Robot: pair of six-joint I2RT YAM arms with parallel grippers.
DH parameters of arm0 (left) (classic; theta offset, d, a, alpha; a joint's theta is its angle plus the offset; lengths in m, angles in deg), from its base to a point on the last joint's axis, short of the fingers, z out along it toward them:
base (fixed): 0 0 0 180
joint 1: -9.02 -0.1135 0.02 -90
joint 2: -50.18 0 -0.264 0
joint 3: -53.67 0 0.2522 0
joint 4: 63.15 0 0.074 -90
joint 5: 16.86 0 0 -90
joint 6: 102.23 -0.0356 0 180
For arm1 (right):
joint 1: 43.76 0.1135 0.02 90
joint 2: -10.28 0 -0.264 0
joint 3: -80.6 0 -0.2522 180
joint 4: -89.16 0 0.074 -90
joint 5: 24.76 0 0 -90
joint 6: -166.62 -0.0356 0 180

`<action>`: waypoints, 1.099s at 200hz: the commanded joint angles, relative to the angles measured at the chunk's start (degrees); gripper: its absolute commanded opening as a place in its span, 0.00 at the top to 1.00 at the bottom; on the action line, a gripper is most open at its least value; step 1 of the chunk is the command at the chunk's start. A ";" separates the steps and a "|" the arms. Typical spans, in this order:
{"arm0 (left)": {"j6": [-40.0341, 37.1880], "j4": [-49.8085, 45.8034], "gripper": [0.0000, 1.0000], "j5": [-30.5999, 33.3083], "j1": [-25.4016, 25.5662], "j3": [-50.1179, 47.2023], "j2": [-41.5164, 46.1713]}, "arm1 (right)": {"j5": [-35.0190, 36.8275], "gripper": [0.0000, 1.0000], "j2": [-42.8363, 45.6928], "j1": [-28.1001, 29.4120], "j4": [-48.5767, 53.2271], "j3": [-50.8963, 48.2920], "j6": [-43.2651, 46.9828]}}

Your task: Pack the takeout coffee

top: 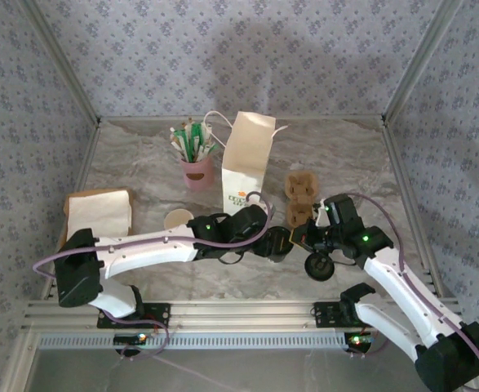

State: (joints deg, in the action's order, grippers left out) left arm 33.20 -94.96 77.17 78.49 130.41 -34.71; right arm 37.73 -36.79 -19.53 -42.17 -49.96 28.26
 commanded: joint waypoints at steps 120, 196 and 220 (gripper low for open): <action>-1.81 -1.71 0.60 -0.77 -0.06 4.33 -1.99 | 1.09 1.00 2.32 -1.66 2.76 0.17 1.81; -2.42 -2.74 0.61 -2.00 -0.04 7.24 -7.11 | -0.36 1.00 0.72 -1.64 -0.23 -1.54 1.28; -2.35 -2.68 0.61 -2.05 -0.06 7.24 -7.84 | -0.06 1.00 0.33 -1.73 -0.21 -1.97 1.37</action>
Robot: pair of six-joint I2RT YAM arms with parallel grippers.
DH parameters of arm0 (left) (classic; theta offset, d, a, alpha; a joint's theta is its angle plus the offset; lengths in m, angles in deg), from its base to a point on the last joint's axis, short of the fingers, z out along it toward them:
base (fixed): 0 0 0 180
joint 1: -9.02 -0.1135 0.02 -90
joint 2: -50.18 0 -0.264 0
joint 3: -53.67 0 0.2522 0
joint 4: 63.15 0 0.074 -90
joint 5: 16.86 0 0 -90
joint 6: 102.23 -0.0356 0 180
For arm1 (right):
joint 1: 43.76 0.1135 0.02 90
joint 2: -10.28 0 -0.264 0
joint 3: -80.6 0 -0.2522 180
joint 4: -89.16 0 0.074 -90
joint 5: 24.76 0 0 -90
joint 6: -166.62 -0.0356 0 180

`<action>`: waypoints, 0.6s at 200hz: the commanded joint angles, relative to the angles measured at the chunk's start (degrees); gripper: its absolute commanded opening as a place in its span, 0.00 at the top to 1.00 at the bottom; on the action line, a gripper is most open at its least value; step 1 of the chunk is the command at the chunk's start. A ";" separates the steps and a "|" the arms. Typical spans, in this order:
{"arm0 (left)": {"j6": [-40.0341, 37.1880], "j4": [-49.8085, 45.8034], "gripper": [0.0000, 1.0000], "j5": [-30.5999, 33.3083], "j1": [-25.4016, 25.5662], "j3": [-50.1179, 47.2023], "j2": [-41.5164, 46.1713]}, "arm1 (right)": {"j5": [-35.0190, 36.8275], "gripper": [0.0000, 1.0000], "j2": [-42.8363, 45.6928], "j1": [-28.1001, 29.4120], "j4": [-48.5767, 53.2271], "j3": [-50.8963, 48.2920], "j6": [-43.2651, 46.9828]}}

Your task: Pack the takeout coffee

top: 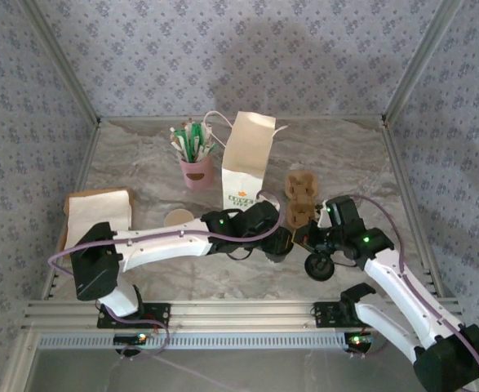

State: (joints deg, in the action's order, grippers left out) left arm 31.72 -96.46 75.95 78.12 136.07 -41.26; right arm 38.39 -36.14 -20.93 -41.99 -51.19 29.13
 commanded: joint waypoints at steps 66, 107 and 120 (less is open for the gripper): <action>-0.55 -0.99 0.62 -1.05 0.22 1.34 -2.61 | -0.56 1.00 -2.94 -0.25 -4.22 -3.58 0.45; 0.04 -0.51 0.62 -1.01 0.22 0.27 -2.69 | -0.40 1.00 -3.37 -0.20 -4.81 -4.81 0.42; 0.24 -0.40 0.62 -0.96 0.24 0.14 -2.67 | -0.07 1.00 -3.69 -0.15 -4.77 -5.01 0.54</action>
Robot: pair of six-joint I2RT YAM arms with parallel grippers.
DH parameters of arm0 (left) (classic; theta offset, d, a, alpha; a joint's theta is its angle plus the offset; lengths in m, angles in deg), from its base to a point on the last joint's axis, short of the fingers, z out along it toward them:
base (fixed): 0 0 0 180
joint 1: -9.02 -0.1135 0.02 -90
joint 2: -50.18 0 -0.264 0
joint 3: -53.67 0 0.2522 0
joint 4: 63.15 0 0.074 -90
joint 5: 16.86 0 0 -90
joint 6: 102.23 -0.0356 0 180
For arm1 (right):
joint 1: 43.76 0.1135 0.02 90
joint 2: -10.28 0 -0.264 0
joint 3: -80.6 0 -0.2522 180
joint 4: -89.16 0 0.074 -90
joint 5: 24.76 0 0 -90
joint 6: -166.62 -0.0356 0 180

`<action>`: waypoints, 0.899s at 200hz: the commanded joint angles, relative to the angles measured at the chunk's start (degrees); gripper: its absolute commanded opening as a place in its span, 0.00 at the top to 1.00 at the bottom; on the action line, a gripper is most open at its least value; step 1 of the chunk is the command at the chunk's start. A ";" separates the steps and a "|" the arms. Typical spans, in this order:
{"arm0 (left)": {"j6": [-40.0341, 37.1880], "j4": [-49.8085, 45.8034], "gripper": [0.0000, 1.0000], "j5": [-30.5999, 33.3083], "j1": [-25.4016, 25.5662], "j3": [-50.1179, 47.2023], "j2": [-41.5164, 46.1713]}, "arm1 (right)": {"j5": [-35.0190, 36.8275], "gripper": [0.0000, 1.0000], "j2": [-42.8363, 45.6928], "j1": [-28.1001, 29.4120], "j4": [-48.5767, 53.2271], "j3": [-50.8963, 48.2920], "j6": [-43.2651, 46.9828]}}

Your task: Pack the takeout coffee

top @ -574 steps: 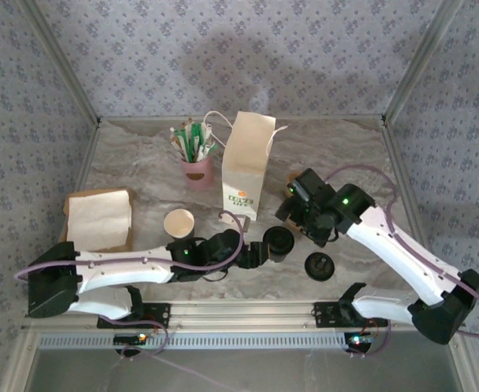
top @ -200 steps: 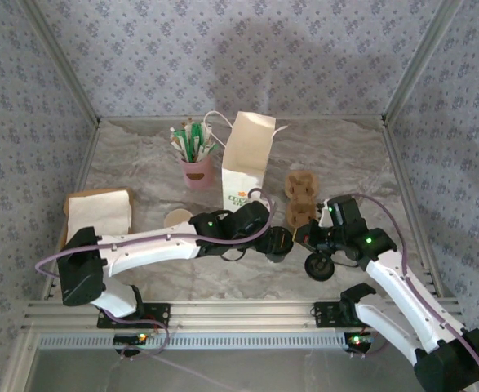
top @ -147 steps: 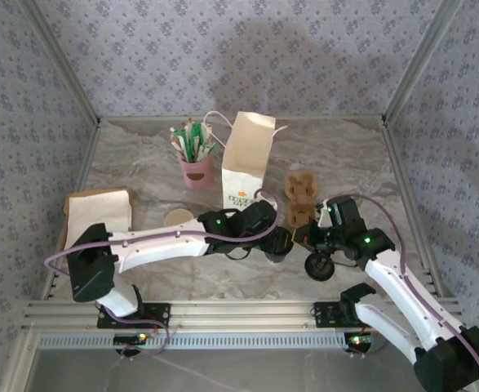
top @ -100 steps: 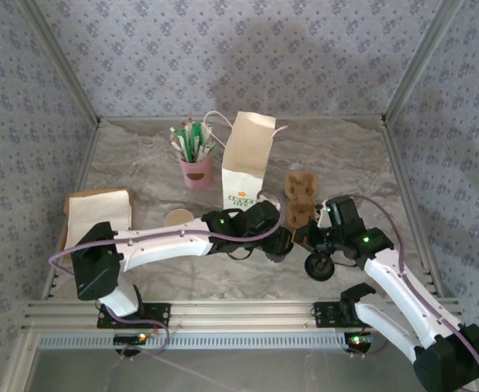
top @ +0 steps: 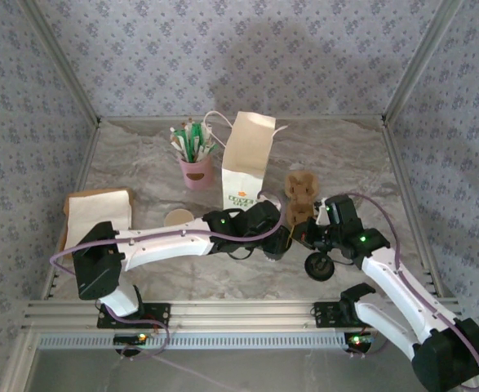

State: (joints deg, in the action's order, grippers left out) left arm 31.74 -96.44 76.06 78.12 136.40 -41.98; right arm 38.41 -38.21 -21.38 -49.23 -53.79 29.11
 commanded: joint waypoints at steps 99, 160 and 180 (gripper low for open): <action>0.97 0.22 0.62 -0.76 0.11 -2.02 -1.49 | 3.36 1.00 -2.55 2.46 4.05 -4.94 0.91; 1.52 0.64 0.62 -0.38 -0.18 -3.75 -0.41 | 5.64 1.00 -4.25 4.34 4.25 -4.46 0.92; 1.63 0.73 0.62 -0.22 -0.23 -4.21 0.04 | 5.39 1.00 -4.12 4.65 4.69 -3.17 0.83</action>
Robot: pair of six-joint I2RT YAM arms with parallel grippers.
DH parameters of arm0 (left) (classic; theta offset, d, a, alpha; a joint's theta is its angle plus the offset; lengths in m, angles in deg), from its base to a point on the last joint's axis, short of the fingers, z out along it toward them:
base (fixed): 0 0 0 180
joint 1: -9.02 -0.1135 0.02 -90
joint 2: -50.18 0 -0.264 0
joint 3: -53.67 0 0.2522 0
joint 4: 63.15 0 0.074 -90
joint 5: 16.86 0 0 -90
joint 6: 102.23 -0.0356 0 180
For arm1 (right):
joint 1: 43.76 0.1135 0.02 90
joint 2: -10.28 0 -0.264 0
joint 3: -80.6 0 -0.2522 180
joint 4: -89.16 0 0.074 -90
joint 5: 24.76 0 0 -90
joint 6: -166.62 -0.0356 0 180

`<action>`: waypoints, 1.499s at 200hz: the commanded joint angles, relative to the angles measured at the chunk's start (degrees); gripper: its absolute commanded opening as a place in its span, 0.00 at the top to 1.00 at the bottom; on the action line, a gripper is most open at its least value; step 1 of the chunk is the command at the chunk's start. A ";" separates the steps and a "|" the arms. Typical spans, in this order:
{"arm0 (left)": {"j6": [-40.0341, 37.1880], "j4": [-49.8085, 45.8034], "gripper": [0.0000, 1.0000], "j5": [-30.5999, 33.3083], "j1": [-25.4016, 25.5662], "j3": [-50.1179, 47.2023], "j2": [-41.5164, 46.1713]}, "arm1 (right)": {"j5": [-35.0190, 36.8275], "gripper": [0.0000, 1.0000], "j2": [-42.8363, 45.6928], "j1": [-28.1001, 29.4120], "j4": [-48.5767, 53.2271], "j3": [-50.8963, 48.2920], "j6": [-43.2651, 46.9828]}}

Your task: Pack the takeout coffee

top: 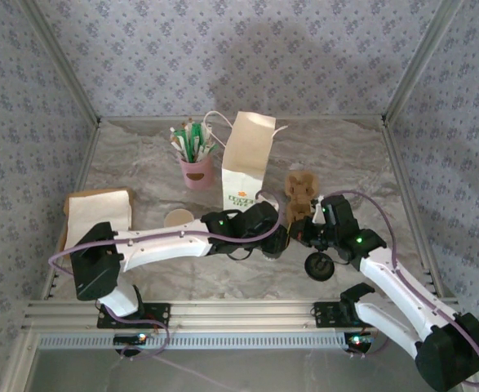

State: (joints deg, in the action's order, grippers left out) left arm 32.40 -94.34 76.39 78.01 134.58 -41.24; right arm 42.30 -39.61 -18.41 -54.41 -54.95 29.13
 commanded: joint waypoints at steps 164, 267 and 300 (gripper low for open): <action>0.38 -0.59 0.62 -0.73 -0.99 -2.60 0.48 | -1.23 1.00 -0.12 2.89 14.62 6.20 0.29; 1.07 1.28 0.62 -1.31 -1.60 -4.29 -0.31 | 2.76 1.00 -2.74 3.44 17.38 1.73 2.58; 1.21 1.43 0.62 -1.31 -1.71 -4.58 -0.32 | 3.34 1.00 -4.54 4.14 16.70 0.96 3.10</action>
State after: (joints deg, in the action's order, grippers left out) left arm 32.42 -90.32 76.17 76.50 132.07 -40.24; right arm 41.82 -40.86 -15.29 -42.87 -50.16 30.62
